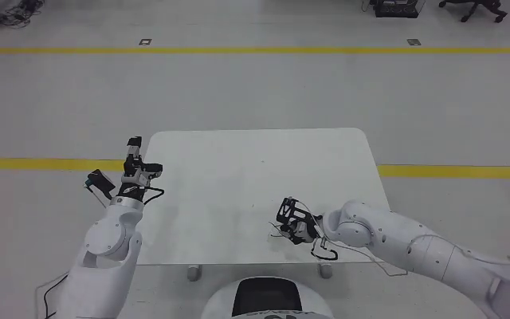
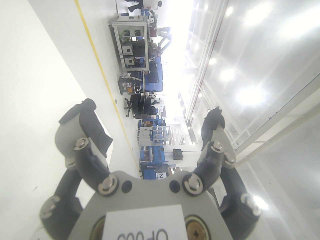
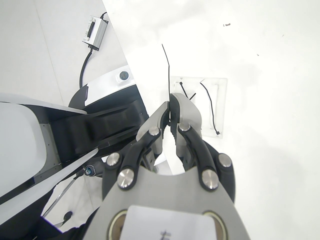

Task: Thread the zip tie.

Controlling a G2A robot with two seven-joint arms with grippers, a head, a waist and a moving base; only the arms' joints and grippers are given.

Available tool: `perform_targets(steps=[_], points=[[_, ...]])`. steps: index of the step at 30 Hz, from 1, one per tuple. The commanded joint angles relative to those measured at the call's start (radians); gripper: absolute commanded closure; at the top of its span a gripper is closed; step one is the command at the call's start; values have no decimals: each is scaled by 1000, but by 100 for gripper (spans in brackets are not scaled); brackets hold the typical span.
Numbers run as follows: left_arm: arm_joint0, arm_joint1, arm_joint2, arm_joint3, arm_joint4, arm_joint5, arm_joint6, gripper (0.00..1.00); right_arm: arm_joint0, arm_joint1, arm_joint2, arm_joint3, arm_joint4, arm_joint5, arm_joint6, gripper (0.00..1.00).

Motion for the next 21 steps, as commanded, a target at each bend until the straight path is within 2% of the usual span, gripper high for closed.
perform_targets(steps=[1, 9, 21], points=[[0, 0, 0, 0, 0, 0, 0, 0, 1, -3, 0, 6, 2, 0, 0, 100], [0, 0, 0, 0, 0, 0, 0, 0, 12, -23, 0, 55, 27, 0, 26, 100], [0, 0, 0, 0, 0, 0, 0, 0, 33, -76, 0, 152, 146, 0, 143, 100]])
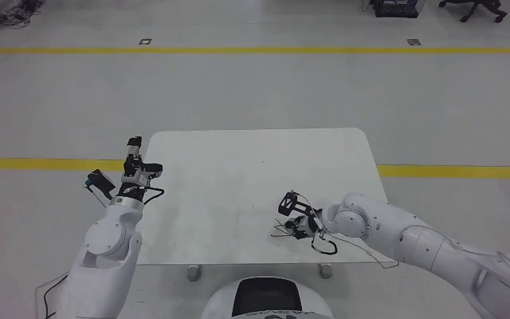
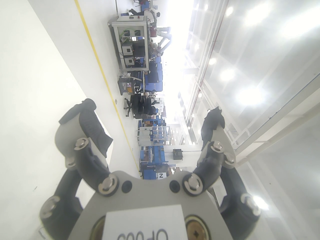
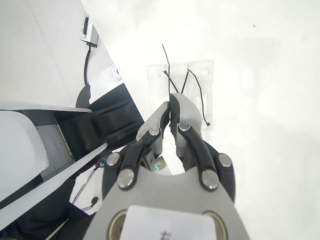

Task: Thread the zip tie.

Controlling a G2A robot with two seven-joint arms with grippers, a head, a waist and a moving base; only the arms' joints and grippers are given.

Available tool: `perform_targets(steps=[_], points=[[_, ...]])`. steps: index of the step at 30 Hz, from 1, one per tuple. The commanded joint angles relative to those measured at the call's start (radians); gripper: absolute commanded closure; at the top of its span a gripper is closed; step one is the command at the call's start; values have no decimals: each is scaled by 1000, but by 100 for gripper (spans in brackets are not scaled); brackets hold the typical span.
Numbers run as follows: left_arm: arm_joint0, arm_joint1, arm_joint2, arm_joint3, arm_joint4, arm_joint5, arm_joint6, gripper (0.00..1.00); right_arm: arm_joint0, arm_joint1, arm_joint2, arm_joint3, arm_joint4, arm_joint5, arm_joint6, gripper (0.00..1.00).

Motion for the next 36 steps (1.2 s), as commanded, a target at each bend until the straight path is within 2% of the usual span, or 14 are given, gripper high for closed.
perform_targets(steps=[1, 7, 17, 34, 36], points=[[0, 0, 0, 0, 0, 0, 0, 0, 4, -10, 0, 15, 25, 0, 16, 100], [0, 0, 0, 0, 0, 0, 0, 0, 6, -35, 0, 54, 119, 0, 22, 100], [0, 0, 0, 0, 0, 0, 0, 0, 9, -38, 0, 83, 293, 0, 24, 100], [0, 0, 0, 0, 0, 0, 0, 0, 12, -35, 0, 77, 309, 0, 20, 100], [0, 0, 0, 0, 0, 0, 0, 0, 5, -36, 3, 63, 261, 16, 1, 100]])
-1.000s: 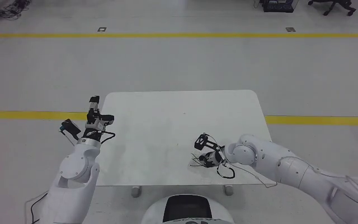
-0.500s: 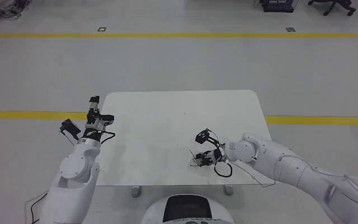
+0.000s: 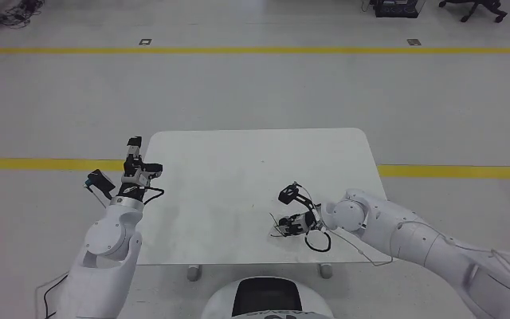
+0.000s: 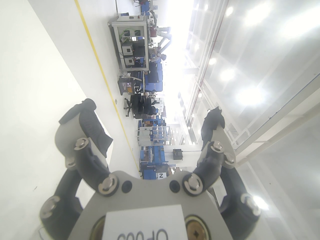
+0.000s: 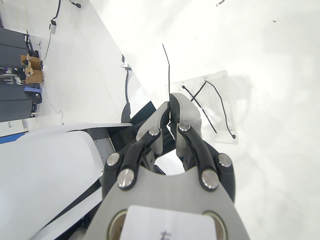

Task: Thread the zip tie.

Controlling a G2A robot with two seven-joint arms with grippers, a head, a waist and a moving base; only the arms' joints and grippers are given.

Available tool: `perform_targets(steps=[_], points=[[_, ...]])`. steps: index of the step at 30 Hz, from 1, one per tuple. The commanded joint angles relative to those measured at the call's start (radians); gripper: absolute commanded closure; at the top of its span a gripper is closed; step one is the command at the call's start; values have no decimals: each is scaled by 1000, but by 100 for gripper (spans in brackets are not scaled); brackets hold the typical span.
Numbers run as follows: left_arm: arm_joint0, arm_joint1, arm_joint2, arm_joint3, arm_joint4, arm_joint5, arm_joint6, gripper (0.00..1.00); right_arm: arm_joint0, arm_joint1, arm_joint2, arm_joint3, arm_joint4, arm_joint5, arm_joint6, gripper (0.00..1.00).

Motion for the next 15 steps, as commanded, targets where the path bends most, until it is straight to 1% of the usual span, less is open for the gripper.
perform_targets(steps=[1, 7, 10, 15], points=[[0, 0, 0, 0, 0, 0, 0, 0, -6, -1, 2, -20, -69, 31, -12, 100], [0, 0, 0, 0, 0, 0, 0, 0, -24, 3, 14, -97, -210, 111, 3, 100], [0, 0, 0, 0, 0, 0, 0, 0, -33, 7, 21, -124, -272, 133, 8, 100], [0, 0, 0, 0, 0, 0, 0, 0, -57, 19, 32, -192, -413, 189, 9, 100]])
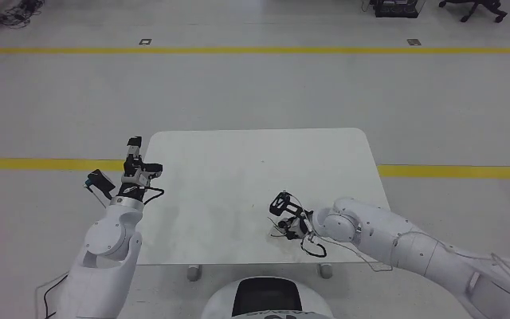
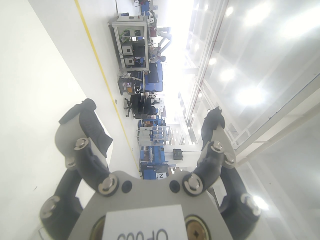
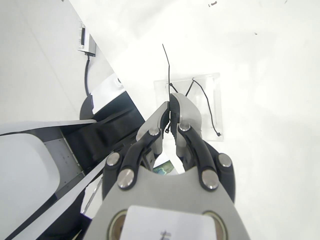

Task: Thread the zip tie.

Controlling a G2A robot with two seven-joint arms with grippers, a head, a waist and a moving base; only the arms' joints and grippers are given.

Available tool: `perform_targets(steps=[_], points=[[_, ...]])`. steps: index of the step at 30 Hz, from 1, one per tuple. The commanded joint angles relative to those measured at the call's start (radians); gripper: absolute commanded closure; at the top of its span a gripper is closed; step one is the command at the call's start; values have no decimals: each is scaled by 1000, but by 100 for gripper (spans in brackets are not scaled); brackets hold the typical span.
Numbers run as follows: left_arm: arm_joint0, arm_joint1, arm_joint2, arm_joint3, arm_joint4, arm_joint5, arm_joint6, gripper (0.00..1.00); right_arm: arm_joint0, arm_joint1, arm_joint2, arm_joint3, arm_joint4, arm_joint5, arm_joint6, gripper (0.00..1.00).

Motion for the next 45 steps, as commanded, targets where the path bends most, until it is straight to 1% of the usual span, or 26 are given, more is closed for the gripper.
perform_targets(steps=[1, 3, 6, 9, 11, 19, 22, 25, 29, 33, 37, 45], points=[[0, 0, 0, 0, 0, 0, 0, 0, -9, 5, 3, -25, -52, 24, 4, 100], [0, 0, 0, 0, 0, 0, 0, 0, -20, 10, 6, -59, -109, 51, 18, 100], [0, 0, 0, 0, 0, 0, 0, 0, -34, 18, 11, -103, -182, 75, 40, 100], [0, 0, 0, 0, 0, 0, 0, 0, -49, 24, 13, -142, -259, 87, 62, 100], [0, 0, 0, 0, 0, 0, 0, 0, -58, 27, 14, -164, -299, 84, 75, 100], [0, 0, 0, 0, 0, 0, 0, 0, -92, 30, 37, -207, -392, 85, 124, 100], [0, 0, 0, 0, 0, 0, 0, 0, -103, 29, 47, -216, -409, 86, 134, 100], [0, 0, 0, 0, 0, 0, 0, 0, -111, 24, 58, -216, -409, 72, 145, 100], [0, 0, 0, 0, 0, 0, 0, 0, -110, -1, 58, -189, -402, 52, 174, 100], [0, 0, 0, 0, 0, 0, 0, 0, -105, -31, 53, -173, -423, 60, 206, 100], [0, 0, 0, 0, 0, 0, 0, 0, -104, -56, 50, -160, -446, 69, 243, 100], [0, 0, 0, 0, 0, 0, 0, 0, -98, -110, 43, -115, -464, 64, 294, 100]])
